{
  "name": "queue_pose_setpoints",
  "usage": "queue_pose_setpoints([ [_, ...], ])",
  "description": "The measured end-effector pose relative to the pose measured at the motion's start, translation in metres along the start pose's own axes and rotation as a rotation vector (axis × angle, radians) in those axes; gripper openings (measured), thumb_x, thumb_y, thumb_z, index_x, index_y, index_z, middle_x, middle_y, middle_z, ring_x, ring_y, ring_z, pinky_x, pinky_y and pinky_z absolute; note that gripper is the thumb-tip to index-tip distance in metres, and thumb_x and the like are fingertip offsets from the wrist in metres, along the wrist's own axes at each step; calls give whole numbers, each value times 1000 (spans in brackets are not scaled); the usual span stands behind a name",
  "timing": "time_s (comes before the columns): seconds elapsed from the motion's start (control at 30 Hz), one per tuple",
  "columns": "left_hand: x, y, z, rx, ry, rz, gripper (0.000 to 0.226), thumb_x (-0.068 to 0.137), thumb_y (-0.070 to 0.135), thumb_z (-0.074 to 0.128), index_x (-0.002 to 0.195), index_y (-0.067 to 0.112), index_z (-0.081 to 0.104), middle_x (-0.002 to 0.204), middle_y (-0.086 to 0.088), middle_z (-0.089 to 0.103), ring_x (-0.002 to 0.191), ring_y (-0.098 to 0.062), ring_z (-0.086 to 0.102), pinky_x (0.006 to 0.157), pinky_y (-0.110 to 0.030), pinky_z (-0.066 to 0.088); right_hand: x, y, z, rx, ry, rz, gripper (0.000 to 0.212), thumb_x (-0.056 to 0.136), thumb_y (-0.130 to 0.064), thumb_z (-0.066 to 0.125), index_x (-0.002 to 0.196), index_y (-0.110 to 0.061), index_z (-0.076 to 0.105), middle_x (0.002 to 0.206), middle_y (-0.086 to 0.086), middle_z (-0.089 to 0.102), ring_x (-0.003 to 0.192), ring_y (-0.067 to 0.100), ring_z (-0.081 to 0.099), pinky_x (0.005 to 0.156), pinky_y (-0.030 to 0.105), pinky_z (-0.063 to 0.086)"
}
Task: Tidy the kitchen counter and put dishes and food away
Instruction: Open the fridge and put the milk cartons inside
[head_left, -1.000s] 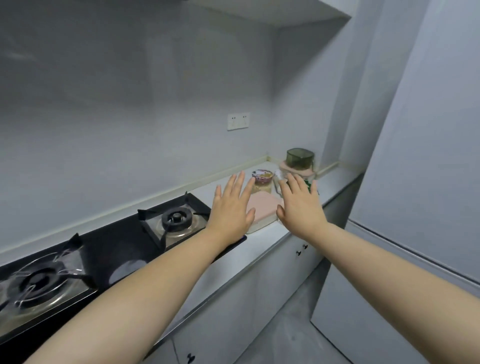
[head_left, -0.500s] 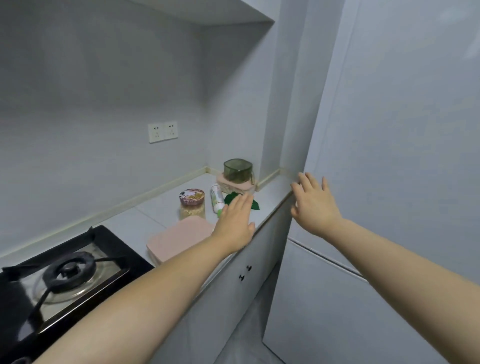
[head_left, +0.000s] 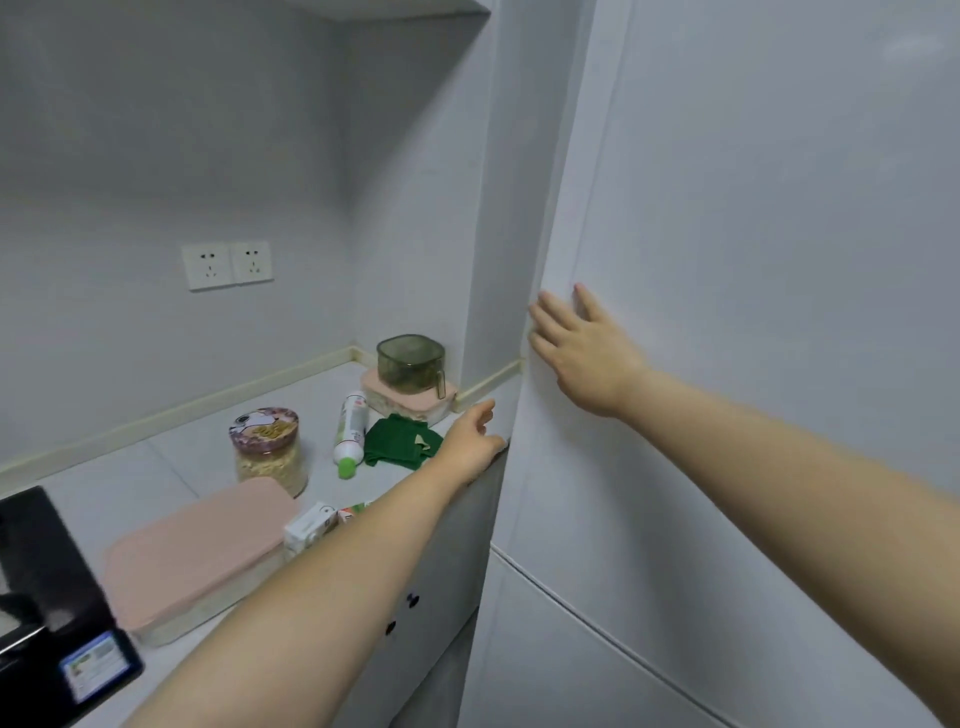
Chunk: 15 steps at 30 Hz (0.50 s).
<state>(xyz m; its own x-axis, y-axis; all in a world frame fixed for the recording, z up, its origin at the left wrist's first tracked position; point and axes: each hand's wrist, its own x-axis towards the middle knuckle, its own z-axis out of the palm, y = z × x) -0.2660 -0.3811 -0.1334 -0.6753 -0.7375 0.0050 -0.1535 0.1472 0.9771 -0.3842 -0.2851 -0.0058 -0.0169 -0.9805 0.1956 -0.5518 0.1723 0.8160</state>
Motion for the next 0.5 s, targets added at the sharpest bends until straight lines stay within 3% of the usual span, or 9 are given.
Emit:
queue_pose_setpoints([
  [0.07, 18, 3, 13, -33, -30, -2, 70, 86, -1, 60, 147, 14, 31, 149, -6, 37, 137, -22, 35, 104, -29, 32, 15, 10, 2, -71, 28, -41, 48, 85, -28, 40, 128, -16, 59, 140, 13, 49, 137, 29, 36, 113, 55, 21],
  [0.13, 29, 4, 18, -119, -93, -14, 70, 84, -1, 64, 145, 14, 34, 145, -4, 42, 134, -22, 40, 107, -31, 36, 31, 18, 0, -108, 76, -111, 45, 93, -29, 34, 129, -14, 56, 136, 12, 52, 136, 33, 33, 115, 56, 8],
  [0.2, 41, 2, 27, -212, -175, -15, 58, 84, -1, 66, 136, 11, 44, 136, -8, 53, 121, -22, 54, 98, -32, 47, 42, 26, -2, -122, 84, -138, 42, 97, -28, 31, 123, -11, 59, 120, 8, 61, 122, 33, 42, 115, 56, 1],
  [0.27, 44, -1, 32, -220, -191, -14, 45, 82, 7, 71, 122, 13, 52, 124, -8, 62, 108, -21, 62, 92, -33, 52, 49, 26, -3, -121, 133, -148, 39, 96, -26, 32, 109, -13, 66, 101, 3, 66, 99, 27, 48, 114, 55, 8],
  [0.33, 48, -8, 37, -184, -152, -16, 46, 73, 24, 78, 113, 19, 56, 116, -4, 67, 103, -20, 65, 94, -41, 51, 55, 21, 3, -92, 176, -153, 36, 94, -22, 34, 97, -16, 70, 88, 2, 66, 81, 24, 41, 105, 48, 18],
  [0.43, 53, -12, 37, -129, -110, -2, 55, 63, 36, 77, 112, 20, 58, 111, 0, 68, 101, -18, 67, 94, -44, 51, 62, 17, 4, -49, 202, -136, 33, 91, -16, 37, 86, -18, 69, 81, 2, 66, 73, 23, 36, 86, 40, 17],
  [0.5, 54, -14, 37, -114, -99, 11, 54, 65, 35, 78, 113, 19, 59, 111, 0, 69, 101, -17, 67, 94, -44, 51, 64, 16, 5, -31, 202, -135, 32, 90, -14, 37, 83, -19, 68, 82, 2, 67, 73, 22, 37, 87, 40, 22],
])
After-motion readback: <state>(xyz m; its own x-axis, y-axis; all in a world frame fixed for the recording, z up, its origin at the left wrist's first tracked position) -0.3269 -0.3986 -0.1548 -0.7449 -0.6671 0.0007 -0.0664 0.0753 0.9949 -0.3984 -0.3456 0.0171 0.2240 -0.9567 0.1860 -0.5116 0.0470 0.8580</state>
